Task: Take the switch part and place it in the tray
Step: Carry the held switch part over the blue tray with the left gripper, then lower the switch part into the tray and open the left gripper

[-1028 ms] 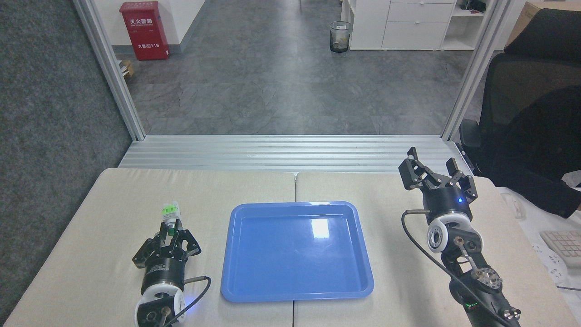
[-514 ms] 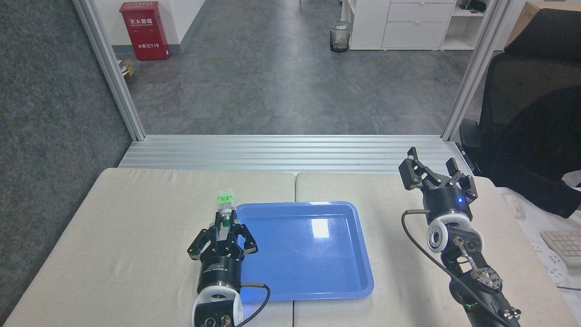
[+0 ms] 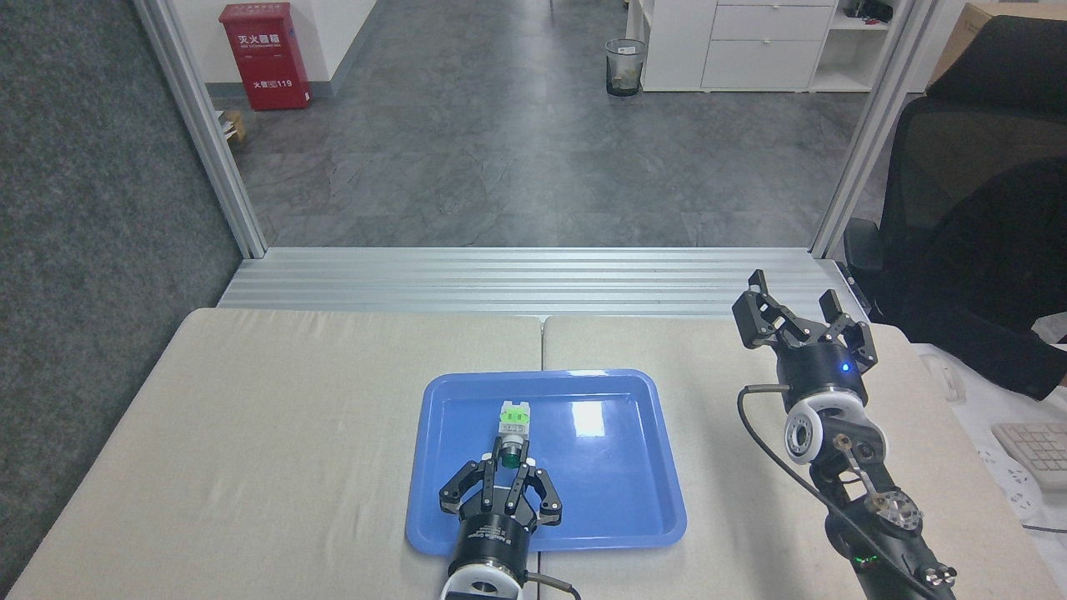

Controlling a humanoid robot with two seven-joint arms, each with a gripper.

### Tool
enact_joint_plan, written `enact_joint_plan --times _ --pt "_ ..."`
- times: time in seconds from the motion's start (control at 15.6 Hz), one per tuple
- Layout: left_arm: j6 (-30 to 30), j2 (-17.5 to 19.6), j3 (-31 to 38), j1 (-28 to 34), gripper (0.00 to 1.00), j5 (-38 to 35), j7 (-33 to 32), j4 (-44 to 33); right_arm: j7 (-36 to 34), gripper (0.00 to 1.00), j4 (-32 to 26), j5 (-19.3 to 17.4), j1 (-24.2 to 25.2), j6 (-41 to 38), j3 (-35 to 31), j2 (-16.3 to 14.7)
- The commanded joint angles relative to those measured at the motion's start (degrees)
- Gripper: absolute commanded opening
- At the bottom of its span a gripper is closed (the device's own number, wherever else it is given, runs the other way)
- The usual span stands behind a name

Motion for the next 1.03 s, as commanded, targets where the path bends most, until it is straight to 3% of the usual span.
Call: enact_joint_plan --times 0.0,0.13,0.19,0.32,0.51,0.71,0.83,0.96 --pt "2.91 -1.11 -7.64 -1.65 0.05 0.41 -0.38 10.22 0.02 1.0 0.01 0.0 0.0 -0.05 0.01 0.01" --pt "3.62 -1.02 -7.46 -1.39 0.09 0.32 -0.39 9.87 0.02 1.0 0.01 0.0 0.0 -0.05 0.01 0.01" --pt "3.97 -0.93 -7.37 -1.48 0.23 0.15 -0.39 9.87 0.02 1.0 0.01 0.0 0.0 -0.05 0.01 0.01" --pt "5.46 -0.85 -7.28 -1.74 1.0 0.23 -0.39 9.87 0.02 1.0 0.01 0.0 0.0 -0.05 0.01 -0.08" --pt "6.61 -0.32 -6.94 -3.05 1.0 0.15 -0.39 3.75 0.02 1.0 -0.08 0.0 0.0 -0.05 -0.08 0.01" --pt "5.39 1.69 0.16 -12.34 1.0 0.67 -2.92 -0.68 0.02 1.0 0.01 0.0 0.0 -0.05 0.01 -0.08" --pt "-2.13 5.99 8.66 -18.51 1.0 5.12 -3.9 0.63 0.02 1.0 0.01 0.0 0.0 -0.05 -0.08 0.01" --pt "-12.06 10.47 17.11 -21.59 1.0 9.8 -2.76 6.67 0.02 1.0 0.01 0.0 0.0 -0.05 0.01 0.01"
